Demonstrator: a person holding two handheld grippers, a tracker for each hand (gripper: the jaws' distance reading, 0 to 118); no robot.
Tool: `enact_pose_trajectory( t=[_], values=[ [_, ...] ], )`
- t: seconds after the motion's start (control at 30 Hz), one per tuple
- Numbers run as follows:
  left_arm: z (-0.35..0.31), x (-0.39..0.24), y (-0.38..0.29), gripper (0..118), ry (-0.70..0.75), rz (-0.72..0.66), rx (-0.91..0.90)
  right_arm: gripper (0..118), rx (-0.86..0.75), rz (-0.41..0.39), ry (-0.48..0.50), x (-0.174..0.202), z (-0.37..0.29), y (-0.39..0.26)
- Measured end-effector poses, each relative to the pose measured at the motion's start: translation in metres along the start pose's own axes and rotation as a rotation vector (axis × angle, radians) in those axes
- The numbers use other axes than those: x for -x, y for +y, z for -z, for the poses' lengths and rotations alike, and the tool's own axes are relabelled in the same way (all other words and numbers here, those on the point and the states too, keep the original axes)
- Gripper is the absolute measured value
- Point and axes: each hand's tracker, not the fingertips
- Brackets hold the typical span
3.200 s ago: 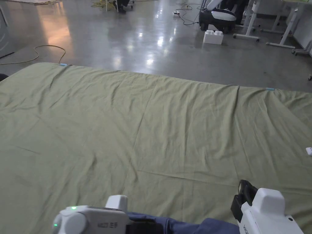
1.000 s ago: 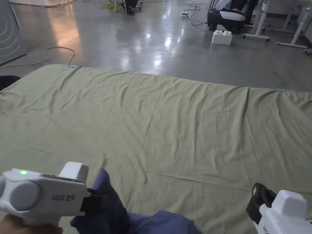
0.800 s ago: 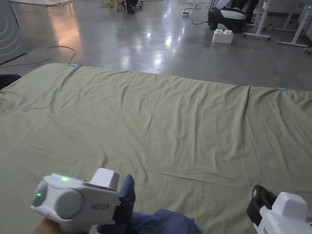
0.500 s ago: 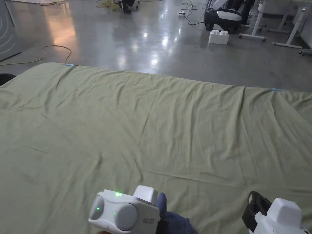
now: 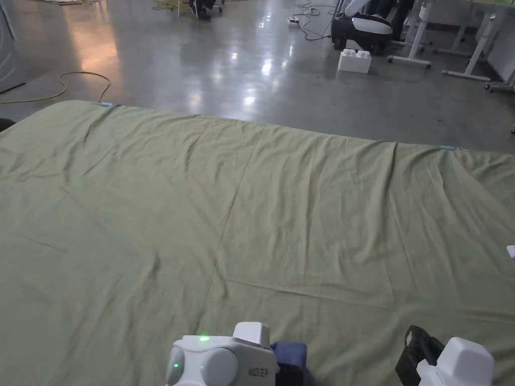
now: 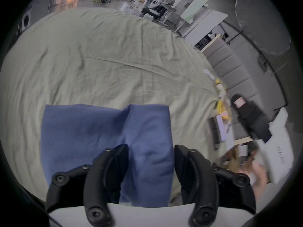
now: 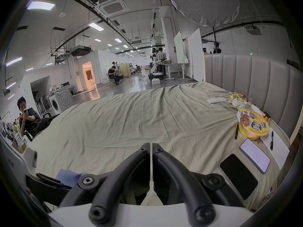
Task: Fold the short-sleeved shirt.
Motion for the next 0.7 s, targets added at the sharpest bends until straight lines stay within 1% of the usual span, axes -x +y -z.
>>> enact_pose_trajectory(
  t=[0.03,0.1,0.23,0.27,0.3,0.33,0.37,0.4,0.47,0.53,0.57,0.63,0.7],
  values=[
    [-0.006,0.002,0.001,63,-0.025,-0.014,-0.003,3,-0.001,0.001,0.0,0.0,0.0,0.0],
    [-0.019,0.006,0.002,63,-0.06,-0.017,-0.031,3,-0.001,0.004,0.0,-0.001,-0.001,0.0],
    [-0.027,0.011,0.004,62,-0.04,-0.018,-0.092,3,0.002,0.009,0.0,-0.001,-0.001,-0.001],
    [-0.023,0.012,0.005,59,-0.023,-0.014,-0.096,3,0.002,0.011,0.0,-0.001,-0.001,-0.001],
    [-0.018,0.012,0.005,53,-0.003,-0.012,-0.087,3,0.004,0.011,0.002,-0.001,-0.002,-0.002],
    [-0.012,0.012,0.004,42,0.005,-0.014,-0.077,3,0.006,0.011,0.003,-0.001,-0.002,-0.002],
    [-0.003,0.012,0.002,24,0.012,-0.014,-0.065,3,0.007,0.012,0.003,-0.001,-0.002,-0.003],
    [0.006,0.011,-0.001,20,0.018,-0.017,-0.041,3,0.007,0.011,0.003,-0.002,-0.002,-0.003],
    [0.024,0.008,-0.008,20,0.011,-0.01,0.018,3,0.008,0.009,0.002,-0.002,-0.003,-0.003],
    [0.038,0.004,-0.016,15,0.01,-0.017,0.027,3,0.008,0.008,0.0,-0.002,-0.003,-0.003],
    [0.046,0.003,-0.02,15,-0.005,-0.021,0.037,3,0.007,0.008,-0.001,-0.003,-0.003,-0.004],
    [0.056,0.001,-0.03,11,0.009,-0.036,0.028,3,0.005,0.001,-0.007,-0.004,-0.004,-0.004],
    [0.065,0.0,-0.037,9,0.04,0.0,-0.017,3,-0.005,-0.016,-0.01,-0.003,-0.005,-0.003]
  ],
)
